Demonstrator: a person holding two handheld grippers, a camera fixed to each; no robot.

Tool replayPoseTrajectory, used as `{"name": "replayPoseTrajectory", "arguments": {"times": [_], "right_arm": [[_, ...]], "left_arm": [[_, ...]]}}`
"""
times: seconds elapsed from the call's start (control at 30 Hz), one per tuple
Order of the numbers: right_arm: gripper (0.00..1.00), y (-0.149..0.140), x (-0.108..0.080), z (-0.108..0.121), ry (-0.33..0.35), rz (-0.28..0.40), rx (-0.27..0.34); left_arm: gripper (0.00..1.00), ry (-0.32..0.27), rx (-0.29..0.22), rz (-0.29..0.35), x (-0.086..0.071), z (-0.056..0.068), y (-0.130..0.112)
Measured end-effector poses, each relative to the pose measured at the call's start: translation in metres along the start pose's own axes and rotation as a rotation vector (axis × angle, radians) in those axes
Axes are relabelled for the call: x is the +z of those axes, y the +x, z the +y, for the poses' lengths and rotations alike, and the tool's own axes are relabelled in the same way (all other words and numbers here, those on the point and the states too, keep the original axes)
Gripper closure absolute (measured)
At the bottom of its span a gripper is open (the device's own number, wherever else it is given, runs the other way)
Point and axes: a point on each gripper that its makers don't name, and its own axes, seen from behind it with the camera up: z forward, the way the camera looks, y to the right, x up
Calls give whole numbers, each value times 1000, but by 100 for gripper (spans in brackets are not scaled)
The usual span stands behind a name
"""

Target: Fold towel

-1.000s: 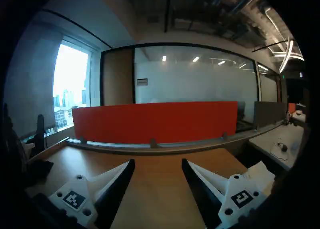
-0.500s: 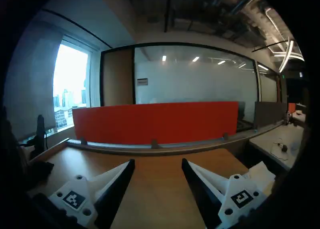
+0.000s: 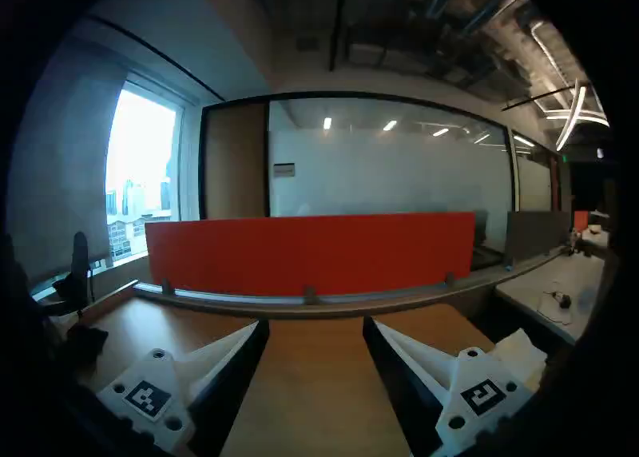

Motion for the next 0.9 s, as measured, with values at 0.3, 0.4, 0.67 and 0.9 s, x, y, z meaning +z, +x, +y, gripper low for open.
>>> {"name": "replayPoseTrajectory", "arguments": {"times": [0.3, 0.4, 0.67, 0.9], "right_arm": [[10, -3, -3, -1, -21, 12, -15], [10, -7, -3, -1, -29, 14, -17], [10, -26, 1, -4, -35, 6, -18], [10, -43, 6, -9, -27, 5, -25]], "left_arm": [[6, -8, 55, 32, 0, 2, -21], [6, -4, 71, 40, 0, 1, -30], [6, -3, 98, 55, 3, 0, -61], [6, 2, 71, 67, 10, -3, -85]]}}
